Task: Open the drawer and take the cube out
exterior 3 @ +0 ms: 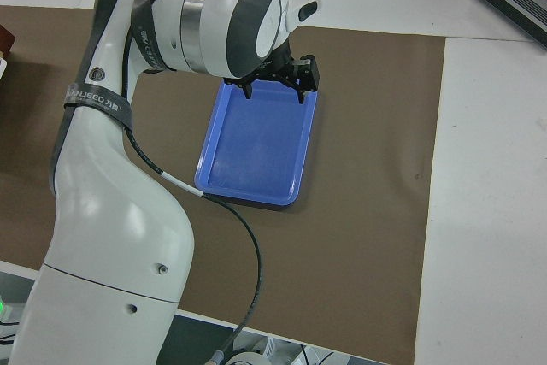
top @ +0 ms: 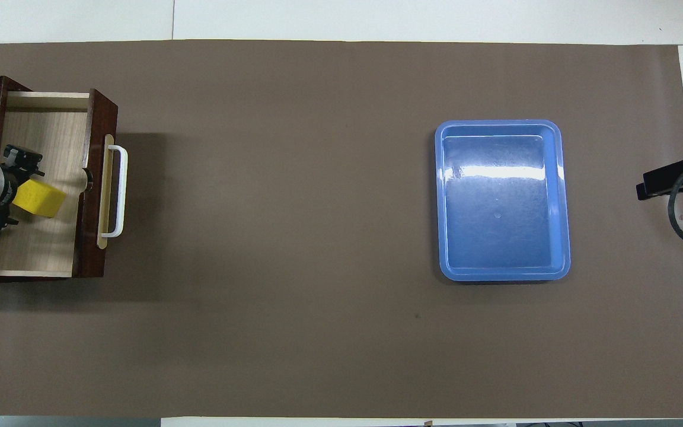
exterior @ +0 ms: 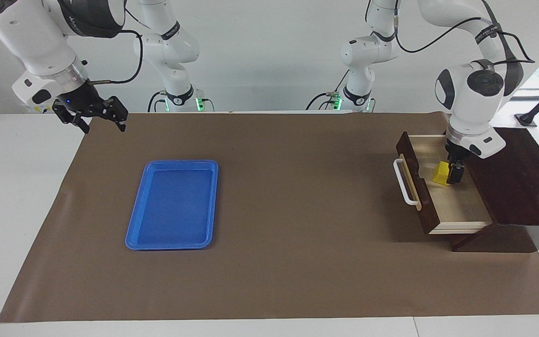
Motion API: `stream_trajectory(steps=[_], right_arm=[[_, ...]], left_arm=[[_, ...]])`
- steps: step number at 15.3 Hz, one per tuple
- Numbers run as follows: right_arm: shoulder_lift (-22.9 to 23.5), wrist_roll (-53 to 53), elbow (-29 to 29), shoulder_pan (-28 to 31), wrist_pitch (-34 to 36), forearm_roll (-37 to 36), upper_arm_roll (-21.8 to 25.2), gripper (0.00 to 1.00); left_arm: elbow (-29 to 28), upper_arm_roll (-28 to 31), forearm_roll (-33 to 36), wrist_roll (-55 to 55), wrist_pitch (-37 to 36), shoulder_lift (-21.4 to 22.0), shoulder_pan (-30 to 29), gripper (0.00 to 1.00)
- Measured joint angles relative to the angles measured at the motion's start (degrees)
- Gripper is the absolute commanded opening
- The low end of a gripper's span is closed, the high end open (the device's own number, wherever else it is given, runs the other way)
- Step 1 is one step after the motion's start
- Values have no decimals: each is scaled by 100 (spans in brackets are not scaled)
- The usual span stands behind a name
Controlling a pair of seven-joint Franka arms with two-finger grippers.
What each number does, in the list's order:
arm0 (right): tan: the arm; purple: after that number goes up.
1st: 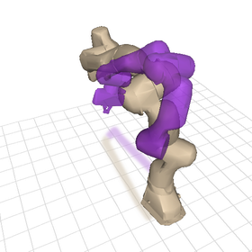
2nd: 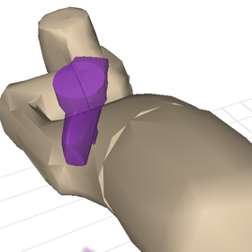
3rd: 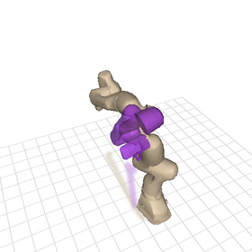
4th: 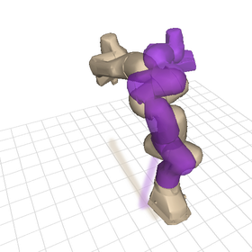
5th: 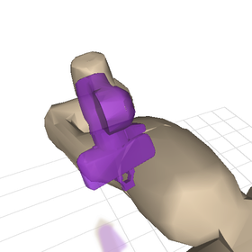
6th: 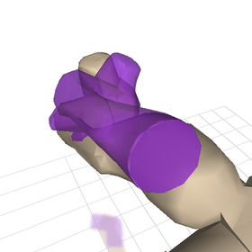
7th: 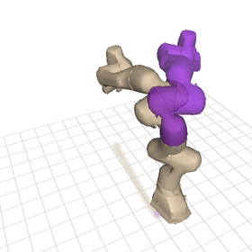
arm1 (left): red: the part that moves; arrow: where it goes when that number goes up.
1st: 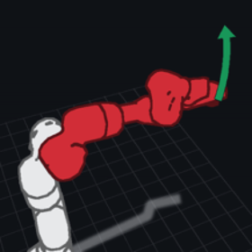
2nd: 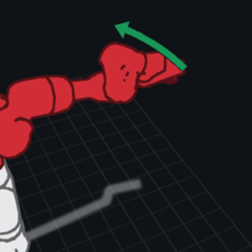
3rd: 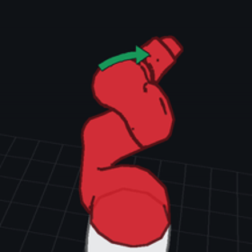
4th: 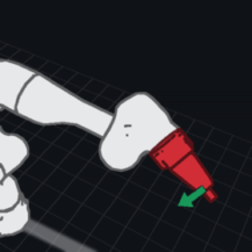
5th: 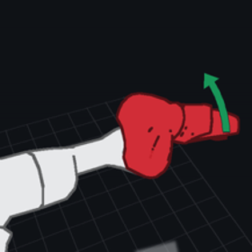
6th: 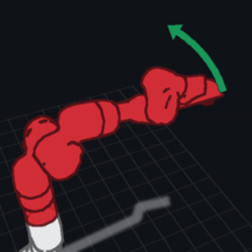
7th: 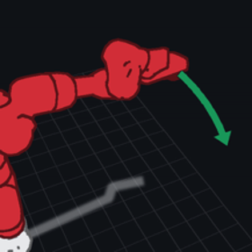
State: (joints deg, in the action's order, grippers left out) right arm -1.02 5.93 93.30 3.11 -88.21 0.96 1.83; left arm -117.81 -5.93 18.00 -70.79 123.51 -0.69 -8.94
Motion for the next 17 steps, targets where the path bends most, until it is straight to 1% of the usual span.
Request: stream_trajectory(steps=[1,2,5,7,9,12,14,15,17], right_arm=[[-6,0,10,0,0,1,0,100],[-7,0,16,0,-2,2,0,100],[-8,0,28,0,-6,3,0,100],[-10,0,53,0,-6,7,0,100],[-28,-20,120,0,-56,12,0,100],[-111,-390,334,-2,-202,152,-3,100],[-153,-813,460,-12,-235,387,-6,100],[-156,-1101,513,-49,-243,506,-7,100],[-141,-2007,644,-253,-296,816,-16,100]], left_arm=[[-24,0,1,-55,68,-1,0,39],[-50,0,1,-93,100,-10,0,0],[-65,0,3,-119,169,-44,1,0],[96,1,8,-119,115,-85,1,0],[639,-6,16,-112,-403,-211,75,0],[1685,-42,-37,-112,-1450,-404,466,0],[2087,-62,-469,-162,-1862,-435,787,0],[2174,-71,-832,-237,-1947,-435,898,0],[2206,-82,-1530,-563,-1972,-443,1069,0]])
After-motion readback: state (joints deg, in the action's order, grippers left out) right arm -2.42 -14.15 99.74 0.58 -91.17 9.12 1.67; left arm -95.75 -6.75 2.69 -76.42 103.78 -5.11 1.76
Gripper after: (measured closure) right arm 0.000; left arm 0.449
